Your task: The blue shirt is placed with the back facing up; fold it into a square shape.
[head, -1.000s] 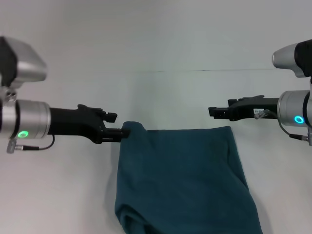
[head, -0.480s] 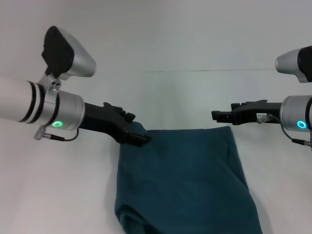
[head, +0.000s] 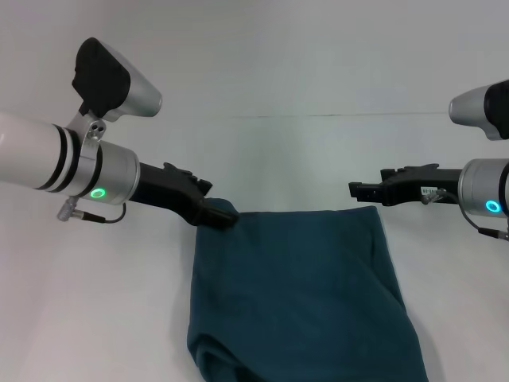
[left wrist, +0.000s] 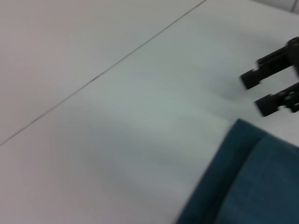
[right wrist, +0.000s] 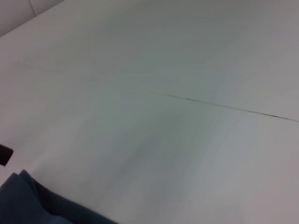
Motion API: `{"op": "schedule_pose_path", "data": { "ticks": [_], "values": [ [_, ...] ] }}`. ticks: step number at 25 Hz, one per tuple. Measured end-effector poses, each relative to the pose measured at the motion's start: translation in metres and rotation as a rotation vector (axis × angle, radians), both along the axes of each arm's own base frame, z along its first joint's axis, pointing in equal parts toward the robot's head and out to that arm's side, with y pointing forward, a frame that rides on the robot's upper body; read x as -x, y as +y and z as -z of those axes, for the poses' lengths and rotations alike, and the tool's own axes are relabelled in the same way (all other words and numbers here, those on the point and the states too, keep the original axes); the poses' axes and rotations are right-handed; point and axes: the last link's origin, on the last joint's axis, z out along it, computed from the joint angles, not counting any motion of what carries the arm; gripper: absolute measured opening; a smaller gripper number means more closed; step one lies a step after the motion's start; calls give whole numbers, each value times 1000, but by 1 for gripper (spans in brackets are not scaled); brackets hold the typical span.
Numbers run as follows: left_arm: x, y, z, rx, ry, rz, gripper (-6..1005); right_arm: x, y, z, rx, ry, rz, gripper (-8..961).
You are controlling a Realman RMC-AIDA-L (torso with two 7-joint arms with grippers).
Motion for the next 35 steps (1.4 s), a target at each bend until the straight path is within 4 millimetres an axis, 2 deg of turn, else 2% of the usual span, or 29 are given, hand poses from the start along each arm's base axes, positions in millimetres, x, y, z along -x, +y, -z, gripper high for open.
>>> {"op": "schedule_pose_path", "data": {
  "ticks": [7, 35],
  "values": [
    [7, 4, 6, -7, 17, -30, 806, -2, 1, -1, -12, -5, 2, 732],
    [13, -2, 27, 2, 17, -58, 798, -6, 2, 0, -25, -16, 6, 731]
  ]
}}
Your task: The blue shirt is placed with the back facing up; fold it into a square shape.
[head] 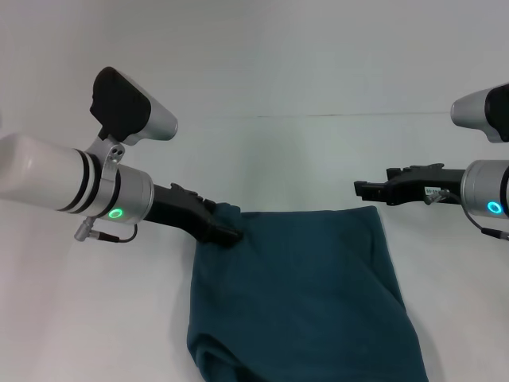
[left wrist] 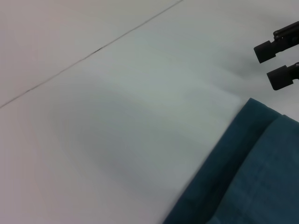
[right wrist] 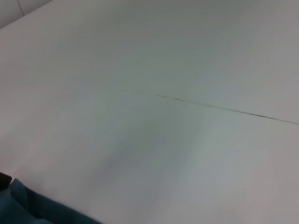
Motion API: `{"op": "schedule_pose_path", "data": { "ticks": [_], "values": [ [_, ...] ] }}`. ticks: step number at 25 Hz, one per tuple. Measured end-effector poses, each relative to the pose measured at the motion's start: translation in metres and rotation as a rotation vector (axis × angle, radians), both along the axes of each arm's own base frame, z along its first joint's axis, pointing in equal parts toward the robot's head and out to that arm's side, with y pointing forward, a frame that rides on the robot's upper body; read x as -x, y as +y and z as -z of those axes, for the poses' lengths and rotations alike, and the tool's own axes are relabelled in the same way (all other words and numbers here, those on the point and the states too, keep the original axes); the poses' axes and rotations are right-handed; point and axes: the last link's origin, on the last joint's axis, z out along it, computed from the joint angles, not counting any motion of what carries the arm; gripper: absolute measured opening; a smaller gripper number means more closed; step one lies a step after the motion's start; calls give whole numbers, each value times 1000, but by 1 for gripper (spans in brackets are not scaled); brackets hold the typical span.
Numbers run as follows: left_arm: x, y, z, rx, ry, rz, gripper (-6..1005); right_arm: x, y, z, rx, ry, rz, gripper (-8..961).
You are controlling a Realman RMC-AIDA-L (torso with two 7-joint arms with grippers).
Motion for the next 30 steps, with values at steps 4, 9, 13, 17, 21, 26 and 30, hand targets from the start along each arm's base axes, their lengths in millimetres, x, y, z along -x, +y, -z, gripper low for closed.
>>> {"op": "schedule_pose_path", "data": {
  "ticks": [4, 9, 13, 17, 21, 26, 30],
  "values": [
    [2, 0, 1, -16, -4, -9, 797, 0, 0, 0, -2, 4, 2, 730],
    [6, 1, 3, -30, 2, -27, 630, -1, -2, 0, -6, 24, 8, 729],
    [9, 2, 3, -49, -1, -50, 376, -3, -3, -2, -14, 43, 4, 728],
    [10, 3, 3, -59, -6, -62, 219, -3, -3, -3, -16, 44, 3, 727],
    [10, 3, 3, -62, -7, -59, 150, -3, -3, -2, -15, 43, 0, 726],
    [7, 2, 6, -61, -10, -46, 102, -4, -4, -2, -17, 43, 2, 724],
    [4, 4, 7, -79, -11, -36, 76, -4, -3, -3, -22, 41, 3, 722]
  ]
}}
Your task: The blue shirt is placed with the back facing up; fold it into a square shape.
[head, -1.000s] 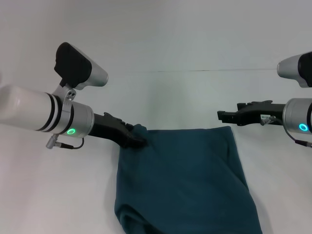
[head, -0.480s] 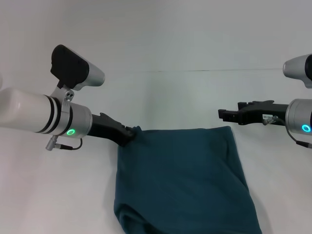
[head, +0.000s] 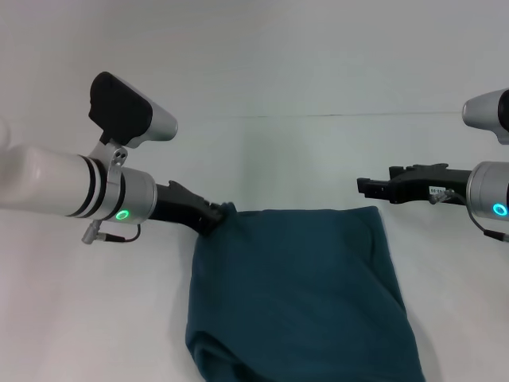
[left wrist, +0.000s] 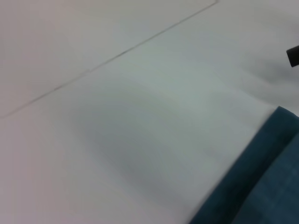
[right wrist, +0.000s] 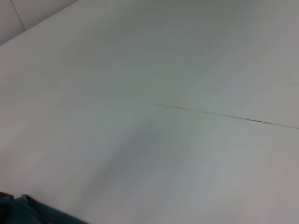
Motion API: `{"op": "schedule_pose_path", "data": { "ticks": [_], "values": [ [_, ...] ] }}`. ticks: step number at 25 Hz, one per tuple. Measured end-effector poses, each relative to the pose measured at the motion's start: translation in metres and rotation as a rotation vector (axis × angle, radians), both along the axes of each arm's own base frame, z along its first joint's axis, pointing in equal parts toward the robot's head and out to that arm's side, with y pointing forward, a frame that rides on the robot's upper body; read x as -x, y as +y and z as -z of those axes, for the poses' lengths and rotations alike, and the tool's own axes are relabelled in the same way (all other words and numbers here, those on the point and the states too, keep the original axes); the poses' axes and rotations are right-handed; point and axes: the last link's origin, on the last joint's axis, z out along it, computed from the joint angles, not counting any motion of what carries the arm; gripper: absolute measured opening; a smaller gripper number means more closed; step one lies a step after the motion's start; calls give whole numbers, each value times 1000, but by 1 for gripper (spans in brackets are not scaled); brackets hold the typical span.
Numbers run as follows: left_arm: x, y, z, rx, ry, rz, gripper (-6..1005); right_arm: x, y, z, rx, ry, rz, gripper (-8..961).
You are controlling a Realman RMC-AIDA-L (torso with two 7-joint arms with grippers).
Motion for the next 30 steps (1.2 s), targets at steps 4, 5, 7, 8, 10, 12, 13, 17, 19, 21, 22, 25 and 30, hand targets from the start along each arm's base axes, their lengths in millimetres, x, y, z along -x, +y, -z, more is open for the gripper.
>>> {"op": "schedule_pose_path", "data": {
  "ticks": [4, 5, 7, 8, 10, 12, 13, 17, 19, 21, 22, 25, 30],
  "values": [
    [-1, 6, -1, -47, 6, 4, 62, -1, 0, 0, -2, -1, 3, 720],
    [-2, 7, -1, -56, 7, 5, 62, -1, 0, 0, -3, -1, 3, 720],
    [-4, 11, -3, -81, 10, 10, 62, -1, 0, 0, -4, -1, 3, 719],
    [-5, 12, -3, -89, 9, 11, 62, -1, 0, 0, -4, -1, 3, 718],
    [-7, 15, -4, -108, 2, 14, 61, -1, 0, 0, -4, -1, 3, 718],
    [-9, 18, -7, -127, -6, 14, 61, -1, 0, 0, -4, 1, 1, 717],
    [-9, 19, -8, -134, -9, 15, 61, 0, 0, 0, -5, 2, 0, 716],
    [-10, 23, -11, -159, -12, 14, 61, 2, 1, 1, -7, 11, -8, 714],
    [-10, 24, -13, -172, -13, 13, 61, 2, 0, 1, -4, 14, -8, 713],
    [-10, 26, -14, -180, -12, 13, 60, 2, 0, 1, 0, 15, -10, 713],
    [-10, 26, -14, -187, -11, 13, 60, 3, 0, 1, 1, 16, -11, 712],
    [-9, 28, -16, -205, -14, 10, 60, 6, 0, 2, 3, 29, -17, 711],
    [-8, 30, -17, -214, -14, 10, 60, 19, 3, 0, 0, 76, -46, 709]
  ]
}}
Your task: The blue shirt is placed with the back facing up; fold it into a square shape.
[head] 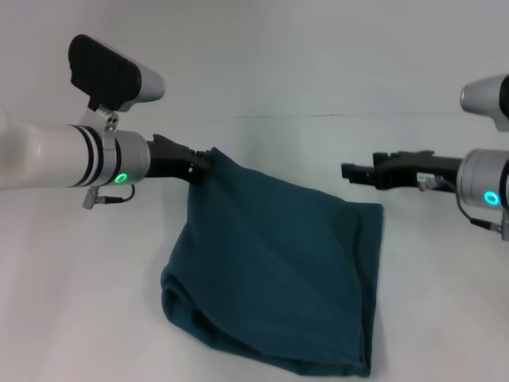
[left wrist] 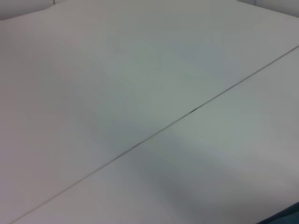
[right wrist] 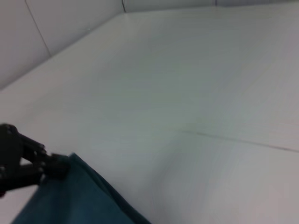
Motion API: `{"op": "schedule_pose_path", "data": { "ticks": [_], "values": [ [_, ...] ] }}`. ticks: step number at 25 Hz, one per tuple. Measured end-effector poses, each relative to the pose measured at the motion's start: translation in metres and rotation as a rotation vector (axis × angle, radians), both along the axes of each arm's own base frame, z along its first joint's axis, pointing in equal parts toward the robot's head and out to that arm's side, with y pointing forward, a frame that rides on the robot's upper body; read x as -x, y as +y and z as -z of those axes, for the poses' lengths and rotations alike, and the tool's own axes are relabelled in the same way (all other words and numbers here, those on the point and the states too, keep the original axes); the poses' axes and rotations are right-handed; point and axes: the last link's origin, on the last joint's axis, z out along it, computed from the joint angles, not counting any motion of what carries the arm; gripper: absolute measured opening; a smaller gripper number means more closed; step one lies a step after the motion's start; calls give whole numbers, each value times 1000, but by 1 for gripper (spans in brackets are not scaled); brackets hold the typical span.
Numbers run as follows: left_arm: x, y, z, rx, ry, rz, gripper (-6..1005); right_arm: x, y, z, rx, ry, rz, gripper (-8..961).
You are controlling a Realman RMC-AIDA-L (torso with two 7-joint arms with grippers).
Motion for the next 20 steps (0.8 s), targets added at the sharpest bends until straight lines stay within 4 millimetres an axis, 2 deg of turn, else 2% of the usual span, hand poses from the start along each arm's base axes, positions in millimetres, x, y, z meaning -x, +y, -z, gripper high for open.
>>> {"op": "schedule_pose_path", "data": {
  "ticks": [8, 13, 20],
  "values": [
    [4, 1, -1, -31, -1, -5, 59, 20, 4, -8, -7, 23, -56, 705],
    [4, 2, -2, -46, -11, -11, 58, 20, 3, -6, 4, 29, -52, 664],
    [5, 7, -9, -97, -26, -21, 58, 14, -3, -3, 21, 37, -36, 664]
  ]
}}
